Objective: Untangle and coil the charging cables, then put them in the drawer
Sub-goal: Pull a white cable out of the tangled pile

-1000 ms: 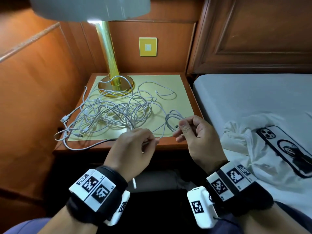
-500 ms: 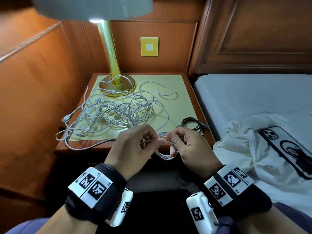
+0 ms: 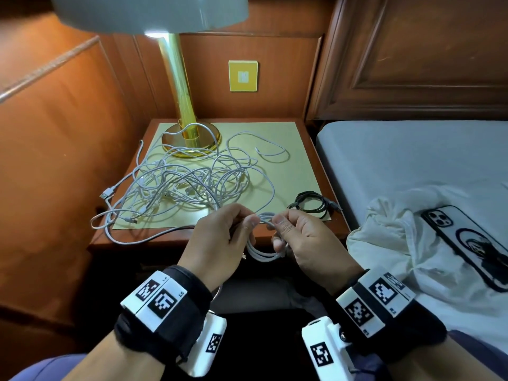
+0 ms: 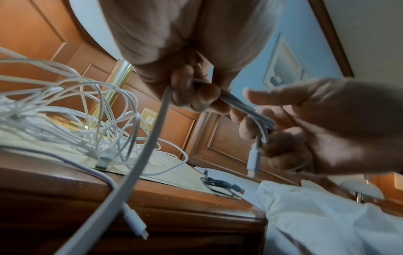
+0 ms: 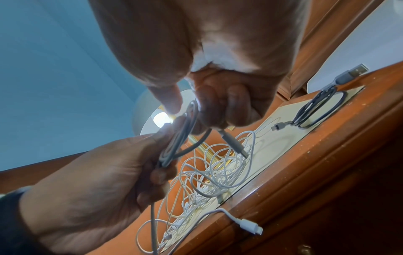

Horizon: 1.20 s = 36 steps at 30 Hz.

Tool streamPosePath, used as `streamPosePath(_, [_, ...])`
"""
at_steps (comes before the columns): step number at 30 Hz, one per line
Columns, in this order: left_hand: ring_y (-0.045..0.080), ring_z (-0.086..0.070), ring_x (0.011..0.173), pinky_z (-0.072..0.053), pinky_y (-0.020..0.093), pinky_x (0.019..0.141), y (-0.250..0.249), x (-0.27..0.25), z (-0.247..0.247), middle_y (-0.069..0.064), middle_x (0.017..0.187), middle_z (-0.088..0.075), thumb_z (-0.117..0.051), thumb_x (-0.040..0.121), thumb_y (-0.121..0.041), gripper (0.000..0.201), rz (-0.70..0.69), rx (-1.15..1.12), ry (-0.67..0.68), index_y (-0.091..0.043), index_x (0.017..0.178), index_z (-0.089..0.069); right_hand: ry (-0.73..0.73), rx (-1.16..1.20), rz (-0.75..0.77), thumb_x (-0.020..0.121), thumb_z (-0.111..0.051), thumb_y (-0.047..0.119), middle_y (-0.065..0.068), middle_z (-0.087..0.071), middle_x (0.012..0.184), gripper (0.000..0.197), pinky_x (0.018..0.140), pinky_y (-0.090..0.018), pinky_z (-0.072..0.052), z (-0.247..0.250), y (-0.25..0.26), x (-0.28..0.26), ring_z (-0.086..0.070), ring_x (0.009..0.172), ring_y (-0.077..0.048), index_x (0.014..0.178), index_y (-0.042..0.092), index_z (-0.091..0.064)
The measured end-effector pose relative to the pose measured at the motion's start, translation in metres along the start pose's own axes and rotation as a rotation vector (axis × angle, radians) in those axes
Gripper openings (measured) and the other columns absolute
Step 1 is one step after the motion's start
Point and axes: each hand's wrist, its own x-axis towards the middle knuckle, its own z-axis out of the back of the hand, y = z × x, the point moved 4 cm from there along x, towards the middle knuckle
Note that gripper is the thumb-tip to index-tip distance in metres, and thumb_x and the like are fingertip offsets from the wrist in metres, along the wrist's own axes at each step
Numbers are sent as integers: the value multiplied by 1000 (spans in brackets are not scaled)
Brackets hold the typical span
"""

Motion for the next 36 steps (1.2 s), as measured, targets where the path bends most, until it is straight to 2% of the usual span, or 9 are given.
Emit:
streamPosePath(4, [8, -61, 65, -46, 19, 60, 3, 0, 0, -9, 64, -65, -62, 96, -35, 18, -6, 78, -36, -22, 85, -65, 26, -144, 42, 95, -66, 31, 9, -69, 77, 14, 79, -25, -52, 2, 0, -2, -65, 76, -4, 105, 21, -67])
streamPosePath(11, [10, -49, 57, -36, 17, 54, 4, 4, 5, -5, 61, -57, -64, 92, -44, 24, 27, 87, 12, -24, 80, -61, -79, -175, -3, 103, -53, 17, 8, -65, 66, 16, 71, -22, -44, 14, 2, 1, -56, 63, -4, 99, 19, -68])
streamPosePath(15, [8, -51, 61, -38, 16, 55, 8, 11, 25, -6, 64, -59, -66, 94, -33, 14, 56, 96, -13, -24, 83, -68, -164, 133, -146, 104, -50, 14, 4, -51, 60, 19, 49, -17, -38, 35, 7, 5, -44, 49, -6, 101, 8, -68])
streamPosePath(17, [4, -54, 60, -40, 15, 53, 11, 14, 38, -7, 67, -64, -66, 94, -35, 14, 78, 103, -52, -25, 89, -74, -142, 218, -219, 104, -50, 18, 5, -46, 56, 20, 41, -16, -30, 39, 11, 1, -38, 40, -3, 102, 6, -66])
streamPosePath(21, [7, -54, 53, -40, 12, 47, 16, 16, 62, -12, 66, -63, -71, 89, -36, 11, 99, 143, -210, -25, 87, -76, -149, 290, -261, 101, -54, 30, 8, -41, 54, 23, 51, -28, -16, 46, 13, 0, -26, 40, -6, 90, 13, -63])
streamPosePath(26, [-3, -56, 62, -44, 19, 60, 11, 11, 80, -10, 71, -68, -81, 79, -37, 16, -11, 220, -426, -22, 77, -74, -282, 353, -167, 102, -53, 31, 6, -42, 56, 27, 53, -30, -15, 62, 15, 2, -25, 46, -9, 84, 14, -63])
streamPosePath(29, [-4, -49, 58, -39, 12, 59, 0, 7, 56, -6, 74, -69, -83, 79, -16, 9, -166, 385, -343, -16, 77, -74, -409, 245, -23, 101, -57, 31, 4, -51, 61, 25, 51, -25, -27, 61, 15, 1, -35, 51, -10, 86, 14, -66])
streamPosePath(33, [2, -58, 70, -42, 5, 70, -11, -2, 12, -8, 86, -65, -72, 80, 2, 22, -331, 259, -20, -17, 89, -76, -484, -195, 235, 97, -62, 38, 12, -68, 70, 20, 61, -23, -47, 45, 24, -6, -59, 62, -6, 87, 22, -68])
streamPosePath(36, [6, -65, 83, -50, 15, 78, -23, -9, -5, -7, 93, -64, -66, 85, 4, 28, -448, 124, 169, -18, 100, -77, -394, -349, 327, 95, -65, 35, 12, -72, 77, 12, 67, -21, -51, 31, 20, -7, -67, 72, -6, 92, 24, -70])
